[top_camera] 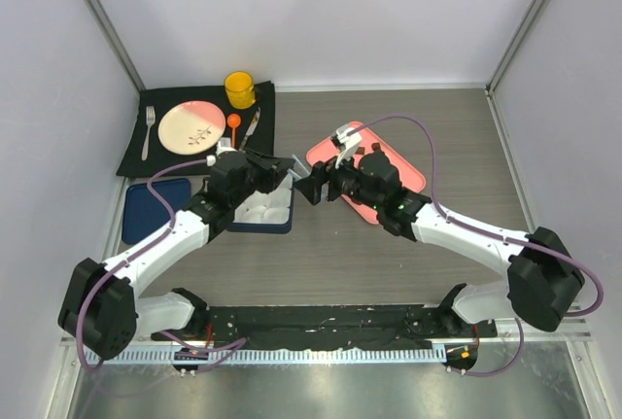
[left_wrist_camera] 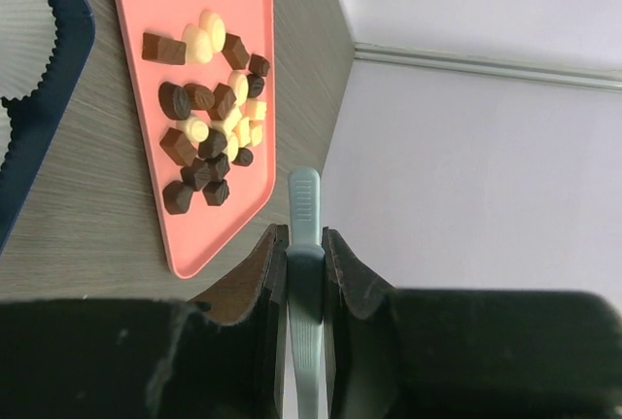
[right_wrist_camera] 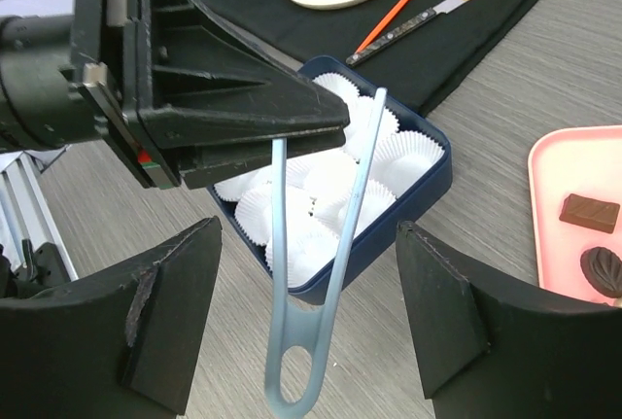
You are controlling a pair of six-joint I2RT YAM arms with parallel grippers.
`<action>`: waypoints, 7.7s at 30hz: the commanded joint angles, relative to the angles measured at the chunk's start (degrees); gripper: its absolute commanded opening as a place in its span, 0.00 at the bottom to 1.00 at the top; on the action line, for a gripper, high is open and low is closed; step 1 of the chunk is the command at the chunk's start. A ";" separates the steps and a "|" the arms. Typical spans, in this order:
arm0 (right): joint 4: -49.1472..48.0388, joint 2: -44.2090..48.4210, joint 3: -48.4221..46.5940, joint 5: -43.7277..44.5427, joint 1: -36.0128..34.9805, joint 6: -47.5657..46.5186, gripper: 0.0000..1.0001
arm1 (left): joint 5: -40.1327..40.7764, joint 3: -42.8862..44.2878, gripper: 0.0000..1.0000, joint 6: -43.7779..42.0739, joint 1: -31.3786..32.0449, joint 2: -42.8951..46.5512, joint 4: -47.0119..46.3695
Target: Pack the chocolate
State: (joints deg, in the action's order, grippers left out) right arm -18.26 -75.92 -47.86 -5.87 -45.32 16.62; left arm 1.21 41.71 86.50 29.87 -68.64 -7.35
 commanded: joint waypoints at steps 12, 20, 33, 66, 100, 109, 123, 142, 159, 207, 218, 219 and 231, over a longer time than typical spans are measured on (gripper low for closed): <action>-5.29 -1.86 -1.98 -0.28 -0.12 -0.80 0.67 | -0.86 1.18 0.08 3.76 -0.34 0.00 -6.71; -2.57 -1.69 -3.91 -0.90 -0.12 -1.15 0.47 | -0.95 0.65 0.13 2.89 -0.34 0.09 -6.80; 4.71 -1.07 -7.07 -1.60 -0.12 -3.09 0.27 | 0.72 1.88 0.56 -8.43 -0.34 3.77 1.37; 56.05 -15.39 -26.14 7.63 17.45 -21.10 0.26 | 34.55 2.33 1.00 -73.14 -2.97 20.47 23.62; 62.03 -24.54 -31.24 -7.76 19.39 -24.97 0.21 | 34.47 0.65 1.00 -76.13 -1.83 20.92 21.51; 62.29 -23.66 -33.35 -2.22 17.90 -26.64 0.24 | 34.47 0.56 1.00 -76.13 -1.83 20.92 21.51; 61.24 -26.12 -35.90 1.39 16.14 -27.08 0.39 | 34.47 0.56 1.00 -76.04 -1.92 20.74 21.51; 60.36 -28.14 -35.55 0.07 15.53 -27.17 0.34 | 34.30 0.47 1.00 -76.13 -1.92 20.92 21.51; 59.75 -26.91 -37.13 -0.46 15.61 -26.29 0.34 | 34.03 0.47 1.00 -76.04 -1.92 21.18 21.51; 62.03 -24.19 -43.54 9.29 5.52 -27.96 0.10 | 35.26 0.47 0.99 -75.69 -1.92 22.06 21.77; 59.41 -25.94 -51.02 6.57 -3.01 -27.87 0.09 | 38.59 -0.40 1.00 -73.23 -1.92 28.02 23.00; 58.61 -26.90 -51.54 4.48 -4.24 -27.87 0.09 | 39.12 -0.84 1.00 -73.14 -1.83 28.82 22.91; 49.82 -37.10 -56.55 -4.41 -11.45 -27.08 0.09 | 43.35 -6.28 1.00 -72.26 -1.92 45.34 22.39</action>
State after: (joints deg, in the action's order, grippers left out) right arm 36.77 -110.80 -100.90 -6.37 -55.20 -10.61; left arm 41.69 37.91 13.32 27.79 -27.53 17.28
